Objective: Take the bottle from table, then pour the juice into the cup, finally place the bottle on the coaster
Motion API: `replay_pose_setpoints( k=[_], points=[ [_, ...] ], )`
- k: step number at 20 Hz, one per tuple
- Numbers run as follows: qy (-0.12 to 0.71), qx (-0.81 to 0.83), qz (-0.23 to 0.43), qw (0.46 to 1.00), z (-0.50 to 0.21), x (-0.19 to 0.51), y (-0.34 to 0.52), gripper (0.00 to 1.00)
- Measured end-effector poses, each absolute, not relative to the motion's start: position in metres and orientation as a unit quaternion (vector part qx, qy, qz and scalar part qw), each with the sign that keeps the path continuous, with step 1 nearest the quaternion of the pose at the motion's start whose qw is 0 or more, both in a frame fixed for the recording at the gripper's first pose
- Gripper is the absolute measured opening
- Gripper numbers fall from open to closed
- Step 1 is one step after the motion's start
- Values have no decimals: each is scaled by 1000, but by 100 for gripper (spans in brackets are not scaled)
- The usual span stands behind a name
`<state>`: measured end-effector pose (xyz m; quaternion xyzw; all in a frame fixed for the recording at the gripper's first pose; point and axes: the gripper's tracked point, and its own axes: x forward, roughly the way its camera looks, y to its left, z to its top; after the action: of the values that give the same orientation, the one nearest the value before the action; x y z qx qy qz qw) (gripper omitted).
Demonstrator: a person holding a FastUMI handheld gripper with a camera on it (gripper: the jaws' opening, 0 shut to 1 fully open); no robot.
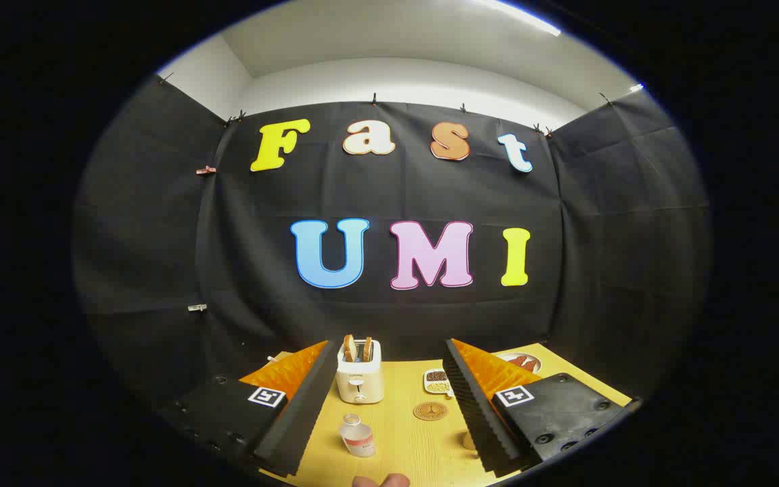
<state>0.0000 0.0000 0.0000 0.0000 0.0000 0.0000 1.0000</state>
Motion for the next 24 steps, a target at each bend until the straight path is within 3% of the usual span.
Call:
replay_pose_setpoints(
  k=[24],
  points=[
    [-24, -22, 26, 999, -1, -9, 8, 96]
  ],
)
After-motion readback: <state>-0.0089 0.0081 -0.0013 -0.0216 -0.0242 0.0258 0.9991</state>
